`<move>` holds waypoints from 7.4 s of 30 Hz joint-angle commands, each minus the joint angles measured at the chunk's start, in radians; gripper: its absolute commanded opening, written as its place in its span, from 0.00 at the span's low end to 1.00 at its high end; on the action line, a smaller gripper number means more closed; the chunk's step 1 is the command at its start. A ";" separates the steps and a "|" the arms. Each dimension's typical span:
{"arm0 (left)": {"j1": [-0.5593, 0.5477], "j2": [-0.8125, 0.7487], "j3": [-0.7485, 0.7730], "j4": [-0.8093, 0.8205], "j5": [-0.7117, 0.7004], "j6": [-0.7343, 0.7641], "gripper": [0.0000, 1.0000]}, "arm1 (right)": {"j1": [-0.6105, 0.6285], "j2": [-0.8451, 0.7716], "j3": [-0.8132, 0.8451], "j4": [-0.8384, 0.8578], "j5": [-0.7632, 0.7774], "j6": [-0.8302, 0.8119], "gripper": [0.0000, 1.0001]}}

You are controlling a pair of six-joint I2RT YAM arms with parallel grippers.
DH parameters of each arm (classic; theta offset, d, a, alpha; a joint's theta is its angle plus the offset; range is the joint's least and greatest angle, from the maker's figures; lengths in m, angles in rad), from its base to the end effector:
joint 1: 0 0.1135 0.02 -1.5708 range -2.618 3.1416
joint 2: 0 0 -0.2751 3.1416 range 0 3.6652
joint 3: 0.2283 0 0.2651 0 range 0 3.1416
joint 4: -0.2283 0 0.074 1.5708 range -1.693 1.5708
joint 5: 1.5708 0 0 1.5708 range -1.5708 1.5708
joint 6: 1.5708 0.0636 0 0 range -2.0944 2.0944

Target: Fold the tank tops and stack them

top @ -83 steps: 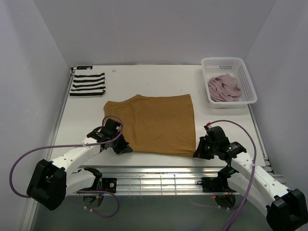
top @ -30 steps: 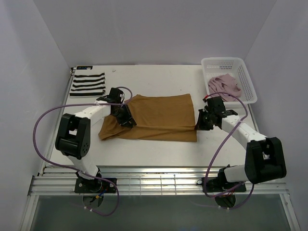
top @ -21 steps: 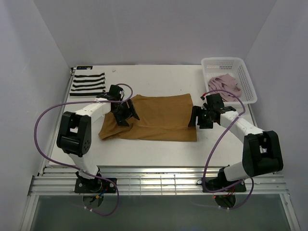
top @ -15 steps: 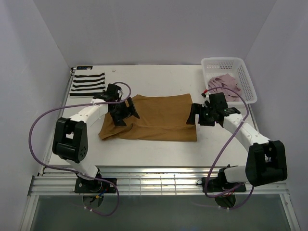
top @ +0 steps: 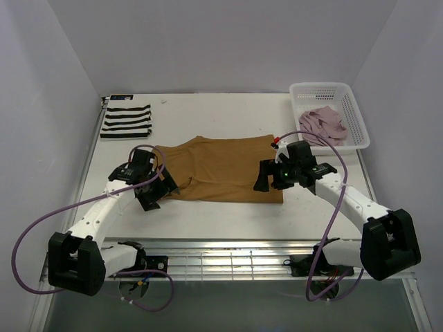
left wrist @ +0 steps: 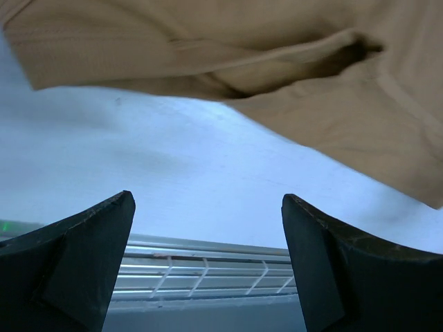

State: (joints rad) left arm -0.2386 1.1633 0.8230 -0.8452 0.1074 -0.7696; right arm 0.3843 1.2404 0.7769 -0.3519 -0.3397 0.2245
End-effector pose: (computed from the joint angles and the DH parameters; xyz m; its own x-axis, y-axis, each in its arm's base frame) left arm 0.2180 -0.0600 0.2093 -0.8374 -0.5083 -0.2008 -0.4297 0.8394 -0.3329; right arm 0.2520 0.1248 0.2144 -0.7838 -0.0906 -0.6144 -0.4008 0.8294 0.3891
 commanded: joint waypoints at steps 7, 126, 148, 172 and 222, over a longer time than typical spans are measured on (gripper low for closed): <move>0.047 -0.010 -0.102 0.046 -0.094 -0.050 0.98 | 0.065 0.106 0.024 0.079 -0.001 -0.010 0.90; 0.332 0.415 0.154 0.304 0.284 0.059 0.98 | 0.067 0.297 0.073 0.057 0.191 -0.090 0.90; 0.355 0.512 0.205 0.124 -0.046 0.030 0.38 | 0.065 0.326 0.082 0.050 0.226 -0.093 0.90; 0.400 0.527 0.159 -0.002 -0.143 0.033 0.58 | 0.067 0.317 0.064 0.048 0.166 -0.106 0.90; 0.173 0.314 -0.133 0.195 0.074 -0.025 0.98 | 0.179 0.116 -0.206 0.136 0.114 0.059 0.90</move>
State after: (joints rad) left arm -0.0620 1.5013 0.7849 -0.5114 0.2447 -0.7952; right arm 0.5343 1.3918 0.6411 -0.1272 -0.2054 0.2268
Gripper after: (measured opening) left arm 0.977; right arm 0.900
